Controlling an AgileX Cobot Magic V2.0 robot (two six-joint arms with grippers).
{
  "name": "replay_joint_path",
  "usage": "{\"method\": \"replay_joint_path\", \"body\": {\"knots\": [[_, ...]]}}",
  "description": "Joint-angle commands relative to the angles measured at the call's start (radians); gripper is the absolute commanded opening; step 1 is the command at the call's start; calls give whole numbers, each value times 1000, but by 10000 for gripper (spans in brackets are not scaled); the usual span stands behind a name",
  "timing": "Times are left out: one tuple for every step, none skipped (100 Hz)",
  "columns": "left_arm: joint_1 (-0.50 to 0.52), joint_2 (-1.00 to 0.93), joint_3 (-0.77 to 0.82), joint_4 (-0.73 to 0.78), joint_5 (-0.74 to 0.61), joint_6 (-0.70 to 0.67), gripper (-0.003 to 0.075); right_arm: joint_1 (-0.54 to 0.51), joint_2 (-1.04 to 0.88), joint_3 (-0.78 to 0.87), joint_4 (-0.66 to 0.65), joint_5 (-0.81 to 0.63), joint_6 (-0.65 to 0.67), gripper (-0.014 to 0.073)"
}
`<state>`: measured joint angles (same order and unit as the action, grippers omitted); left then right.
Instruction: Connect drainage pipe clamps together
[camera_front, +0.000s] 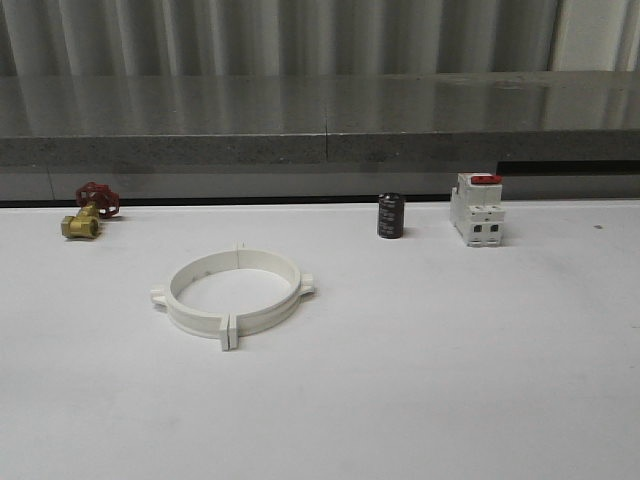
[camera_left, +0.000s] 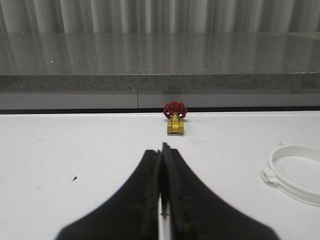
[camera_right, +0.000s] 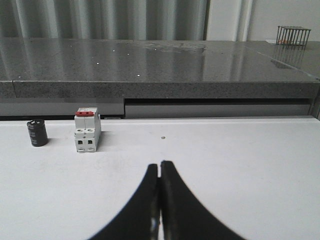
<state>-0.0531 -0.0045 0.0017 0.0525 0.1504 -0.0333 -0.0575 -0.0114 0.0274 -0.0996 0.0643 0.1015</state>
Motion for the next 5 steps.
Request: {"method": "replay_joint_path", "body": {"knots": [[2,-27,44,-7,-83,-3,-21,-6,-12,-17,0,-74,-6,-65],[2,-27,44,-7,-83,-3,-21,-6,-12,-17,0,-74,-6,-65],[2,-27,44,-7,-83,-3,-21,-6,-12,-17,0,-74,-6,-65],[2,-27,44,-7,-83,-3,-21,-6,-12,-17,0,-74,-6,-65],[2,-27,44,-7,-83,-3,-21,-6,-12,-17,0,-74,-6,-65]]}}
